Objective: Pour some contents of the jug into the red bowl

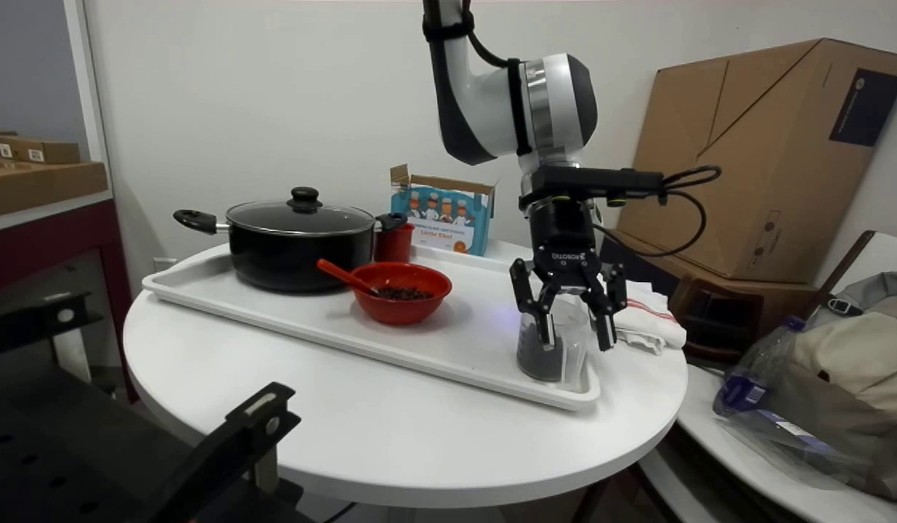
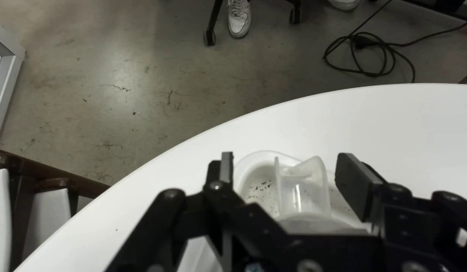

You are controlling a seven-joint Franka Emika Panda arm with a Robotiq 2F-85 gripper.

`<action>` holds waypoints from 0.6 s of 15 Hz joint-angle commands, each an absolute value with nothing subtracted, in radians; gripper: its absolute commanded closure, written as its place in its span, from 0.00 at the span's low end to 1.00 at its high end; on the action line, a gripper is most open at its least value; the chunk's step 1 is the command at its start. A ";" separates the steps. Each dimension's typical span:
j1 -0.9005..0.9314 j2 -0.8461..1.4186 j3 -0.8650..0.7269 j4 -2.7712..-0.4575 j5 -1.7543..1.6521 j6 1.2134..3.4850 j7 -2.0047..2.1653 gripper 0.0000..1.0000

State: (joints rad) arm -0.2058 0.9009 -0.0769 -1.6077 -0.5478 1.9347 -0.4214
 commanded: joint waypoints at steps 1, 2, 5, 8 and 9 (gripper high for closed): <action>-0.211 0.829 -0.081 -1.612 -0.493 1.911 -0.465 0.00; -0.208 0.805 -0.082 -1.612 -0.478 1.896 -0.465 0.00; -0.198 0.695 -0.080 -1.637 -0.441 1.854 -0.446 0.00; -0.174 0.570 -0.075 -1.661 -0.400 1.768 -0.401 0.00; -0.161 0.530 -0.076 -1.671 -0.394 1.748 -0.370 0.00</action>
State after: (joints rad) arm -0.1924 0.6619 -0.0752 -1.6065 -0.4332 1.8045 -0.4253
